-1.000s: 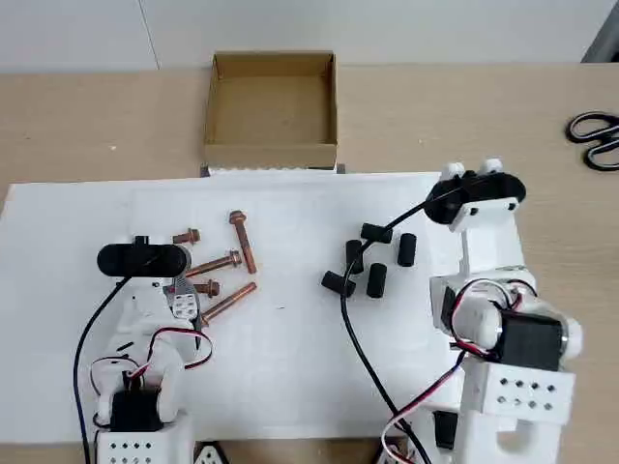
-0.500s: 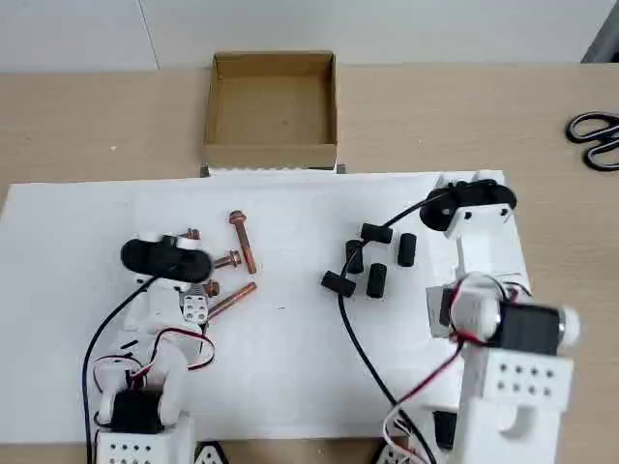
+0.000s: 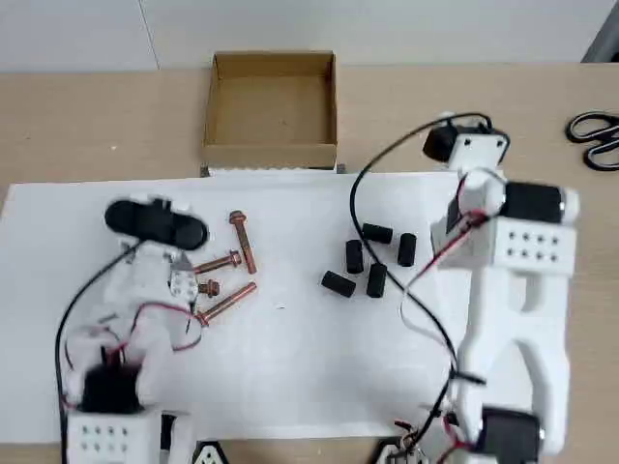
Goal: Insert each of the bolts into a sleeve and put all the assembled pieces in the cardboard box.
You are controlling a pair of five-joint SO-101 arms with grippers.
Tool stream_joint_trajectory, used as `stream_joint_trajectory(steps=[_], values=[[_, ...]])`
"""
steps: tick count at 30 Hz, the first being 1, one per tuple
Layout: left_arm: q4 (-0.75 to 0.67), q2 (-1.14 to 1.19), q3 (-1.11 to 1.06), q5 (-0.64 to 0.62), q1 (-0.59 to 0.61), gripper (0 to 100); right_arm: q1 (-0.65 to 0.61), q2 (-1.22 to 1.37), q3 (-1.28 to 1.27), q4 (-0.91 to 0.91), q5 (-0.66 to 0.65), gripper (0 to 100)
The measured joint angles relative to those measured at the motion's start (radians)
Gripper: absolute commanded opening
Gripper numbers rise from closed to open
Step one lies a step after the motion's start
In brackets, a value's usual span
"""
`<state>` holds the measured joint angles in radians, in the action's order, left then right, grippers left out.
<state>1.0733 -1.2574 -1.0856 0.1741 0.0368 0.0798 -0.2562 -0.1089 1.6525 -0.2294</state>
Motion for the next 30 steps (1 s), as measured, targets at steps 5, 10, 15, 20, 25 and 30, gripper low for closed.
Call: stream_joint_trajectory(steps=[5, 10, 15, 20, 25, 30], values=[[0.176, 0.365, 0.302, 0.101, 0.000, 1, -0.057, 0.144, 0.055, 0.012, 0.032, 0.9], [0.270, 0.675, 0.546, 0.087, 0.000, 1, -0.118, 0.250, 0.055, -0.015, 0.068, 1.1], [0.310, 0.896, 0.677, 0.003, 0.000, 1, -0.143, 0.318, 0.055, -0.092, 0.100, 11.3], [0.310, 0.999, 0.713, -0.020, 0.002, 10, -0.153, 0.331, 0.055, -0.141, 0.100, 12.3], [0.310, 1.008, 0.713, -0.020, 0.002, 14, -0.152, 0.331, 0.055, -0.187, 0.100, 12.3], [0.288, 1.011, 0.713, -0.020, 0.002, 14, -0.153, 0.364, 0.055, -0.241, 0.100, 12.3]])
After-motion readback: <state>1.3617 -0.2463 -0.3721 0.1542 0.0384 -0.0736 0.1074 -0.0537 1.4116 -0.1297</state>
